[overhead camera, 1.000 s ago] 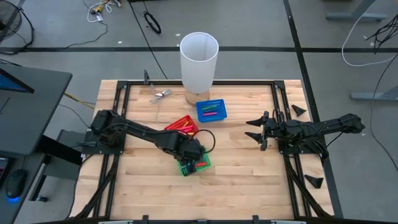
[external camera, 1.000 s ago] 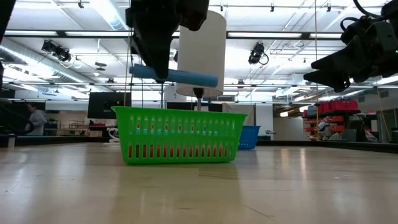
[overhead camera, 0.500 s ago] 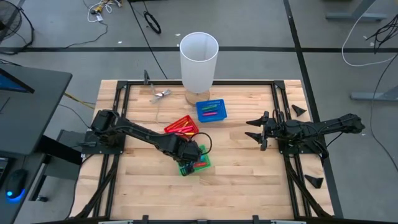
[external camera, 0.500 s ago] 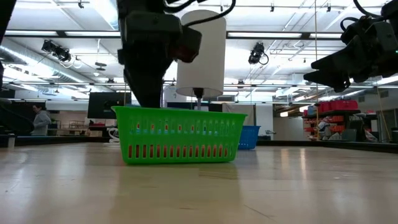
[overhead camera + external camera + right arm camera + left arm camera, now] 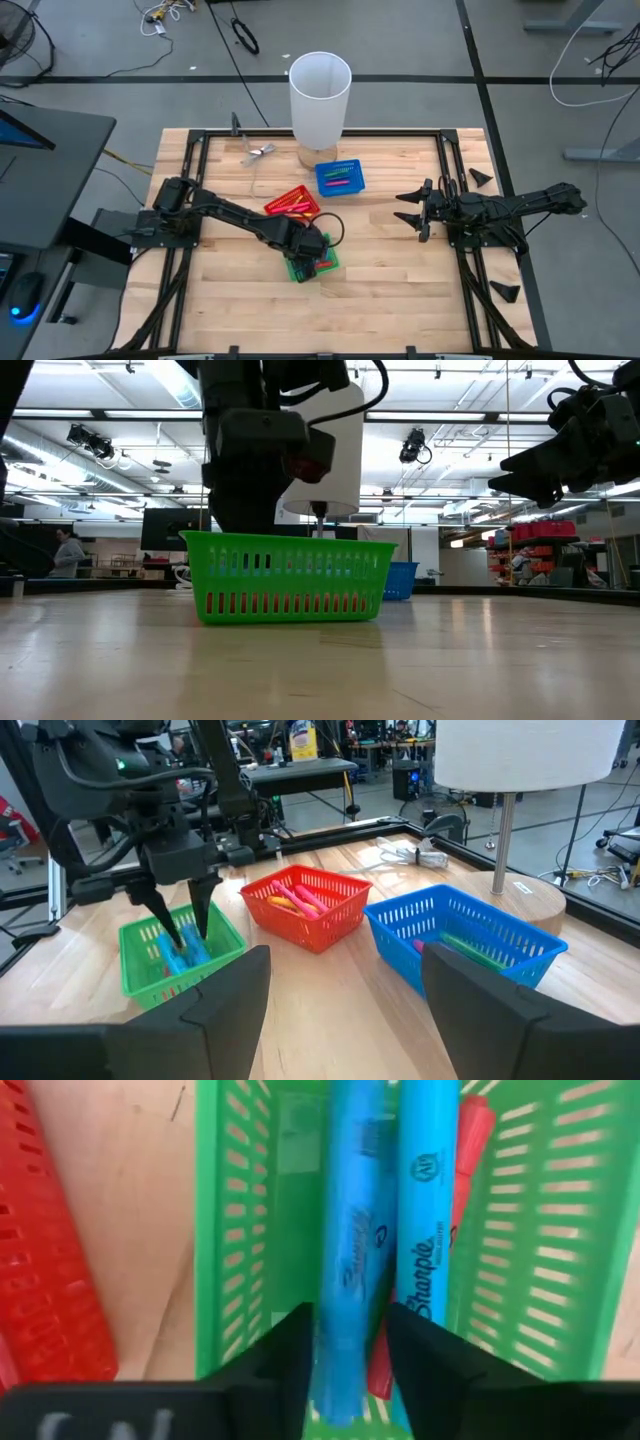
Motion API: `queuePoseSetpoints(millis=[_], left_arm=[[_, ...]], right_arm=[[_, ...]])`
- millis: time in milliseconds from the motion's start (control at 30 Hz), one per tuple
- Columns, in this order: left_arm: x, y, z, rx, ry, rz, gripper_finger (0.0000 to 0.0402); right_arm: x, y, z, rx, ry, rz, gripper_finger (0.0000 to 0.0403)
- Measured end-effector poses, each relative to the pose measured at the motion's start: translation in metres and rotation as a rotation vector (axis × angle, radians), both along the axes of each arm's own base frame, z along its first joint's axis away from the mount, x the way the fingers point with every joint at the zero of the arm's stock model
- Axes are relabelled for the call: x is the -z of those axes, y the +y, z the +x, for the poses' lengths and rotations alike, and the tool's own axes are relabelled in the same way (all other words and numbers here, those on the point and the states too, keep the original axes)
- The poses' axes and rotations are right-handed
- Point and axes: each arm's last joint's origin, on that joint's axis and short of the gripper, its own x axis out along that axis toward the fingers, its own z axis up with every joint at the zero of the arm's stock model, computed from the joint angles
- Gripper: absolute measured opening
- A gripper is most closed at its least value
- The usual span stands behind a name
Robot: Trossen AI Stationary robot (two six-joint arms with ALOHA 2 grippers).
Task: Pick & Place Markers
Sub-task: Put the blue highlighter into the green bin, then return to Home Position
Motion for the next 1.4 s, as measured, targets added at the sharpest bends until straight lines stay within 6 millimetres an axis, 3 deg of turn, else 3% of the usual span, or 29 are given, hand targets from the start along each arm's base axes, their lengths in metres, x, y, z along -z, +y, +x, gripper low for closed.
queuePoseSetpoints(millis=[300, 500, 667, 800, 967, 1167, 1400], left_arm=[[-0.002, -0.001, 0.000, 0.010, 0.006, -0.008, 0.0219], [-0.028, -0.002, 0.002, 0.084, -0.066, -0.005, 0.0226], [-0.047, -0.005, -0.011, 0.210, -0.133, 0.017, 0.0219], [-0.059, 0.002, -0.032, 0.299, -0.223, 0.030, 0.0218], [-0.060, 0.016, -0.076, 0.336, -0.324, 0.046, 0.0218], [-0.049, 0.035, -0.130, 0.314, -0.413, 0.043, 0.0225], [-0.030, 0.056, -0.185, 0.229, -0.538, 0.103, 0.0270]], right_arm=[[0.000, 0.000, 0.000, 0.000, 0.000, 0.000, 0.0262], [0.000, 0.000, 0.000, 0.000, 0.001, 0.000, 0.0262], [0.000, 0.000, 0.000, 0.000, 0.000, 0.000, 0.0262], [0.000, 0.000, 0.000, 0.000, 0.000, 0.000, 0.0262], [0.000, 0.000, 0.000, 0.000, 0.000, 0.000, 0.0262], [0.000, 0.000, 0.000, 0.000, 0.000, 0.000, 0.0262], [0.000, 0.000, 0.000, 0.000, 0.000, 0.000, 0.0262]])
